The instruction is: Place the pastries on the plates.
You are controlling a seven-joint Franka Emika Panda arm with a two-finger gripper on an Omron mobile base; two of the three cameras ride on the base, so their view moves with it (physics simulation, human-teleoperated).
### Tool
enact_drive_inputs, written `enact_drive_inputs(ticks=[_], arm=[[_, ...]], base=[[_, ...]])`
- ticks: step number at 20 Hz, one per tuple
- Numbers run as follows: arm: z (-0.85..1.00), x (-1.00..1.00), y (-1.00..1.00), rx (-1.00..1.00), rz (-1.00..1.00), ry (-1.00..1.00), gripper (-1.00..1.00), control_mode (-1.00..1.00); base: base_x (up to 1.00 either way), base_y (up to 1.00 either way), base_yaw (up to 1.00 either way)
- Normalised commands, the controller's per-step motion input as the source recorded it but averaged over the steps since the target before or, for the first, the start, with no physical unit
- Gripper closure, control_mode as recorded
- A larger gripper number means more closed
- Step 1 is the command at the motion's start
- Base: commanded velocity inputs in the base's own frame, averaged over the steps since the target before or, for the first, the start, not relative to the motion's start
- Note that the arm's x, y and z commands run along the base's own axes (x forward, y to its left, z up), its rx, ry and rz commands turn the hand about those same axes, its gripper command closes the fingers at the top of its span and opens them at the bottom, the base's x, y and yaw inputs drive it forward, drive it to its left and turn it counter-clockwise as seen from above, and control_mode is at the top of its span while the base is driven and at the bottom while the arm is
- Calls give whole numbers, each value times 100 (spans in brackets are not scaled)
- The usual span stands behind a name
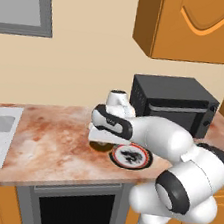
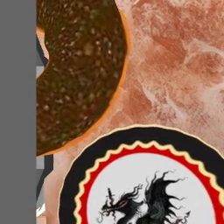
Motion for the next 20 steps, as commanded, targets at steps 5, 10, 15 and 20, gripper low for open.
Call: enact_drive_inputs(ticks=[5, 10, 15, 20], arm=[[0, 17, -52, 0, 0, 0, 100, -100], [-6, 12, -48, 0, 0, 0, 100, -100], [-33, 20, -26, 0, 0, 0, 100, -100], [-29, 22, -25, 0, 0, 0, 100, -100]], base=[[0, 0, 0], [0, 0, 0], [0, 0, 0], [0, 0, 0]])
